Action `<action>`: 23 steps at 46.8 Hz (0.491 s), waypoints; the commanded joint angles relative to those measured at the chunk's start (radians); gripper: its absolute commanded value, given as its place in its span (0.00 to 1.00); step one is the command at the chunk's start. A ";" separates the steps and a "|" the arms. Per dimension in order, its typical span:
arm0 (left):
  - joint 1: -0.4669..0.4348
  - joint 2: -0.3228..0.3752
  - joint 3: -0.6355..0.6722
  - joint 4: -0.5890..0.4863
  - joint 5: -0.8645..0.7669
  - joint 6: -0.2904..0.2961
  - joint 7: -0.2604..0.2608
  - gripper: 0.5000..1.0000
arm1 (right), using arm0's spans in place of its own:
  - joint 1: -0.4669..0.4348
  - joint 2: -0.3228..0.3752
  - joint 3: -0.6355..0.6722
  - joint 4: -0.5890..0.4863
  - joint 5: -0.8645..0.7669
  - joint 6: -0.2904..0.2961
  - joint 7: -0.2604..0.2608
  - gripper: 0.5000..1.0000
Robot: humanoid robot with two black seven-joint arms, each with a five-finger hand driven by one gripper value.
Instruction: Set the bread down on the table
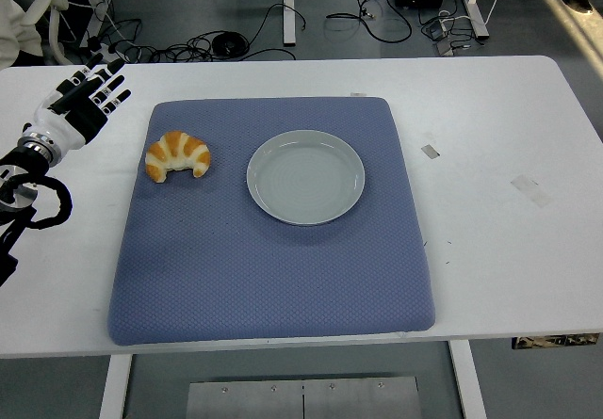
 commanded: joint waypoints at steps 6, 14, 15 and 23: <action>0.000 -0.002 -0.001 0.001 0.001 0.003 0.000 0.97 | 0.000 0.000 0.000 0.000 -0.002 0.000 0.000 1.00; 0.001 -0.002 -0.001 0.001 0.001 0.004 -0.006 0.97 | 0.000 0.000 0.000 0.000 -0.001 0.000 0.000 1.00; 0.001 -0.002 -0.001 0.001 0.001 0.004 -0.006 0.97 | 0.000 0.000 0.000 0.000 -0.002 0.000 0.000 1.00; 0.004 0.001 -0.001 0.003 0.001 0.004 -0.006 0.97 | 0.000 0.000 0.001 0.003 0.000 0.002 0.000 1.00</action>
